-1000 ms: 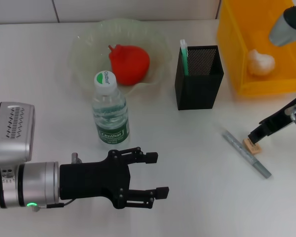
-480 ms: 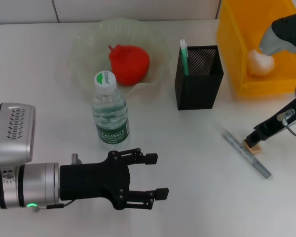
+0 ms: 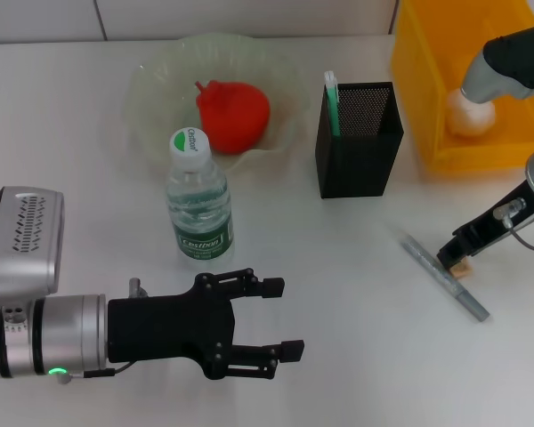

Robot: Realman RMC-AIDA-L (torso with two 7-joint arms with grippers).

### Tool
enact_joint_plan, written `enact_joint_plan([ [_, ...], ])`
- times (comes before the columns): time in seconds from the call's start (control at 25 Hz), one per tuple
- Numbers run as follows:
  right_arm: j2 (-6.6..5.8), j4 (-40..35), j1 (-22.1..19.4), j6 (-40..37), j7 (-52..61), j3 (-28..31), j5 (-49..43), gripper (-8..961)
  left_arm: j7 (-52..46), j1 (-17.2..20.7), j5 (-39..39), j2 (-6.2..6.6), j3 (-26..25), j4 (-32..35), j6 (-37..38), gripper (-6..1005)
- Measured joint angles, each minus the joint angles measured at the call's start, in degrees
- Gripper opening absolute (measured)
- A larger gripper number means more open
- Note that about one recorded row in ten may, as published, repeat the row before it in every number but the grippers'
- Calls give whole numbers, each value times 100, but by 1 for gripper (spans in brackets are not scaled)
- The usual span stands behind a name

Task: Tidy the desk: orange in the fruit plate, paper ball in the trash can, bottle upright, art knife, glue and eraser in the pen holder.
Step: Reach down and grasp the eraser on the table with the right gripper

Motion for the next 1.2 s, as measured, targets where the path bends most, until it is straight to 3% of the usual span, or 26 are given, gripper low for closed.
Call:
enact_joint_plan([
  [1.0,8,108,25,44,104,-227,-15,415,9,20,0,-9,0,1,-8,846],
  [1.2,8,104,24,44,104,-265,-18,315,9,21,0,-9,0,1,-8,846],
])
